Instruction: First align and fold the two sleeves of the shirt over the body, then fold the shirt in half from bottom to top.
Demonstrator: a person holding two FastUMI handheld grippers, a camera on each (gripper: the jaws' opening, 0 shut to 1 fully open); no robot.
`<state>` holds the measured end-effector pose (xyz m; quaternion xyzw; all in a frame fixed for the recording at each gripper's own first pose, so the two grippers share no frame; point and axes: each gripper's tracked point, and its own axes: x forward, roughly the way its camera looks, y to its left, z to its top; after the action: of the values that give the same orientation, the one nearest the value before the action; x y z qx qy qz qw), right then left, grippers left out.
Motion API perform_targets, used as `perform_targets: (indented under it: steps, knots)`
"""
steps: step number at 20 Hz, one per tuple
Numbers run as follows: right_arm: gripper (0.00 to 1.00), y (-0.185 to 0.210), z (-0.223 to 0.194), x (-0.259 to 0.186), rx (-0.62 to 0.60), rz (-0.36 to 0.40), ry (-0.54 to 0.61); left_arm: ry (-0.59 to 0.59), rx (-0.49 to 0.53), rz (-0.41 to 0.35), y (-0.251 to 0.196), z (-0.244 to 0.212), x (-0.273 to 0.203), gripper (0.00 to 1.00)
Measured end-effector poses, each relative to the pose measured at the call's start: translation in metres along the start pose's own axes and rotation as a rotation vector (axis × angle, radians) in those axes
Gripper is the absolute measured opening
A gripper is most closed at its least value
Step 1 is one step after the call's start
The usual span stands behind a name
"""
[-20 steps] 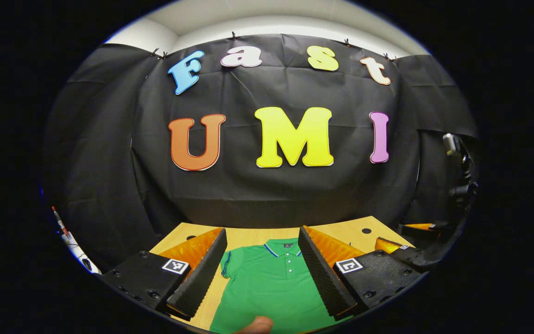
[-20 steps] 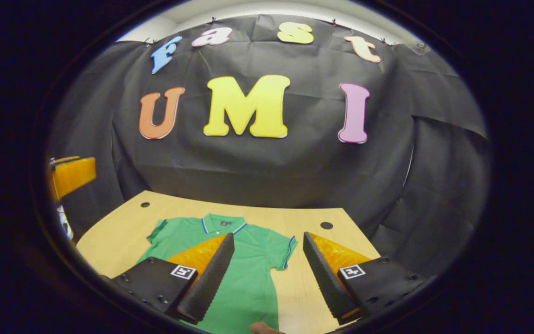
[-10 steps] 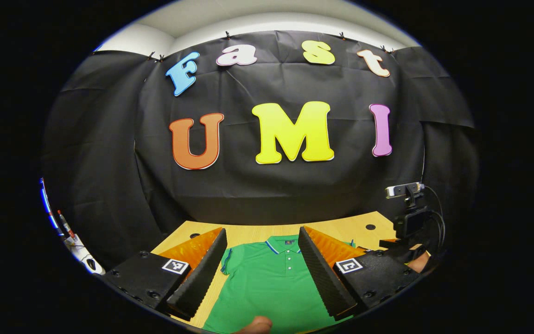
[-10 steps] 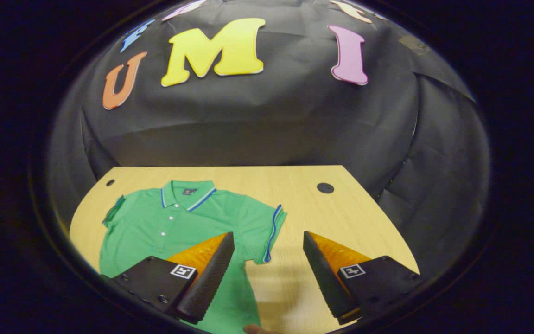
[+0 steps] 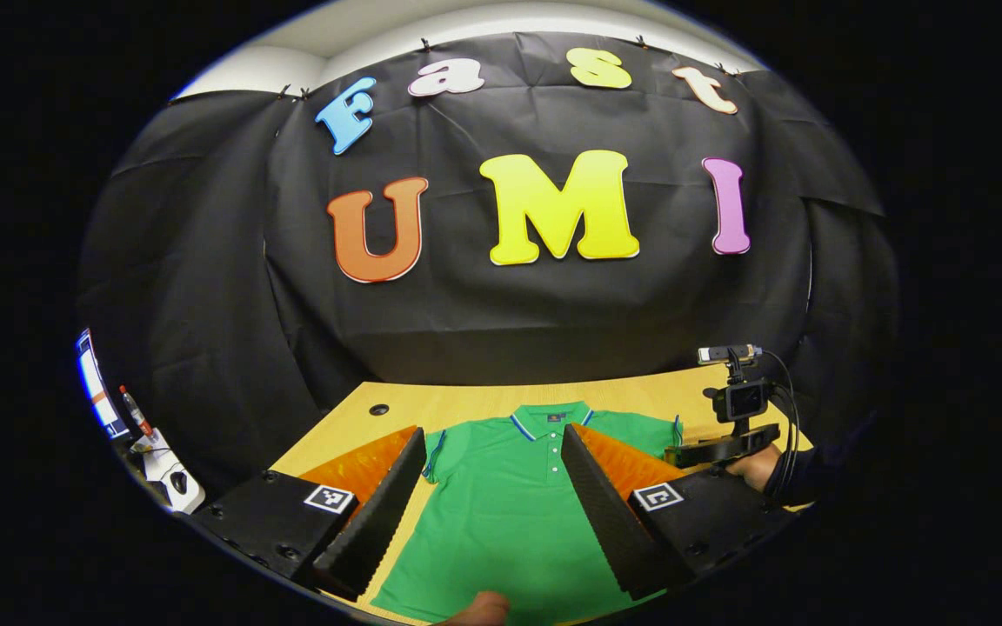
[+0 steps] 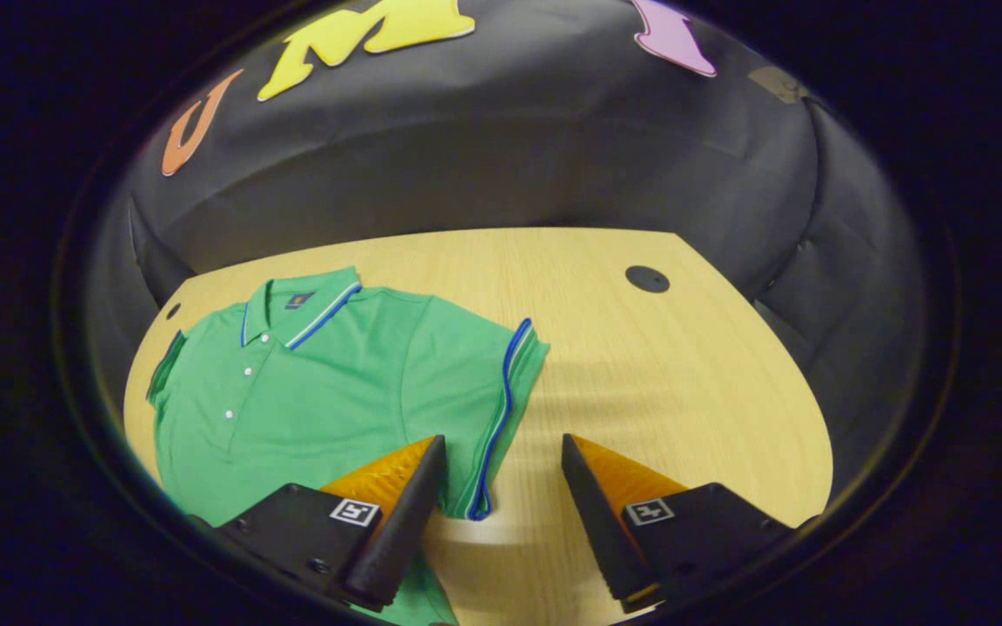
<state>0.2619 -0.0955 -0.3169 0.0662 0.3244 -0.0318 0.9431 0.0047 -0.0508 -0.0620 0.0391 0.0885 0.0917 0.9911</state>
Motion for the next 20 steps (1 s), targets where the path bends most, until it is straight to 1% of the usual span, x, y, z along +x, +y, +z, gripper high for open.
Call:
perform_targets:
  steps: [2,3,5,6,8,9,13,15,16,17,20]
  knots:
    - [0.71,0.004,0.001,0.002,0.022,0.022,0.018,0.019,-0.016,0.013,0.004,-0.007,0.002,1.00]
    - [0.67,-0.001,-0.001,0.003,0.028,0.002,0.030,0.026,-0.026,0.018,0.005,-0.009,0.004,1.00]
    - [0.31,0.000,-0.001,0.008,0.049,0.010,0.036,0.037,-0.038,0.025,0.006,-0.012,0.006,1.00]
    - [0.27,-0.002,0.000,0.009,0.040,0.004,0.038,0.044,-0.042,0.027,0.006,-0.014,0.007,1.00]
    - [0.10,0.001,-0.001,0.008,0.016,0.007,0.028,0.060,-0.048,0.028,0.006,-0.020,0.009,1.00]
    - [0.06,0.001,0.003,0.007,0.004,0.009,0.025,0.070,-0.049,0.029,0.005,-0.023,0.010,1.00]
    - [0.06,-0.001,0.004,0.007,-0.016,0.000,0.022,0.084,-0.049,0.031,0.007,-0.027,0.011,1.00]
    - [0.06,-0.001,0.011,0.003,-0.026,-0.004,0.002,0.075,-0.043,0.033,0.009,-0.023,0.011,1.00]
    - [0.10,0.003,0.016,-0.001,-0.033,0.003,-0.016,0.071,-0.045,0.030,0.010,-0.021,0.012,1.00]
    - [0.06,0.006,0.023,-0.005,-0.050,0.009,-0.039,0.070,-0.049,0.029,0.010,-0.021,0.012,1.00]
    - [0.06,0.023,0.038,-0.016,-0.124,0.050,-0.103,0.065,-0.049,0.026,0.013,-0.019,0.011,1.00]
